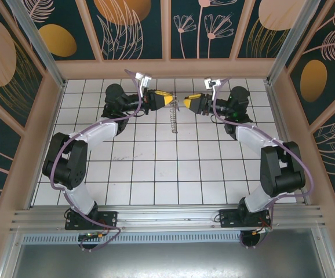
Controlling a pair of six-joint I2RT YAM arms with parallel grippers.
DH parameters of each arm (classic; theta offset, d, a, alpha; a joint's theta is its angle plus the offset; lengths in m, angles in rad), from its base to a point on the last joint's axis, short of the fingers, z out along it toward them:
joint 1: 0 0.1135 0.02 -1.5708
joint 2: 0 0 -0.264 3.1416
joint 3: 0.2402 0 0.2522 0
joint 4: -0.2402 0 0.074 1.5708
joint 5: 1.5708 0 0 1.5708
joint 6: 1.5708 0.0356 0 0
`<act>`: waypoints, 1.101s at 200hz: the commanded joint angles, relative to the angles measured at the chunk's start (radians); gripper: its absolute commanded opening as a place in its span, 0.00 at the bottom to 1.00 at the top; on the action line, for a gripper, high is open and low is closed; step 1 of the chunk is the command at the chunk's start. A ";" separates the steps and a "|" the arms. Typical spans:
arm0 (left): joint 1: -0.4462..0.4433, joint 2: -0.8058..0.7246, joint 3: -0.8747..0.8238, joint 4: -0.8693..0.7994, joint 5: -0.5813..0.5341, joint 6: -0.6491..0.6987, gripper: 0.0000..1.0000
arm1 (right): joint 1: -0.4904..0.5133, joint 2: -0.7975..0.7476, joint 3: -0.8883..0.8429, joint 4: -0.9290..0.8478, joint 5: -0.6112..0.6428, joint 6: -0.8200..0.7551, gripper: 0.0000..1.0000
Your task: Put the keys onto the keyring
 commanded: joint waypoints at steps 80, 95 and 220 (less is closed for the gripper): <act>-0.003 -0.008 -0.006 0.128 -0.013 -0.056 0.00 | 0.040 0.000 0.034 0.113 -0.024 0.040 0.43; -0.003 -0.007 -0.008 0.128 -0.016 -0.055 0.00 | 0.047 0.005 0.038 0.122 -0.024 0.044 0.43; -0.003 0.006 -0.009 0.135 -0.028 -0.065 0.00 | 0.094 0.027 0.026 0.114 -0.037 0.031 0.00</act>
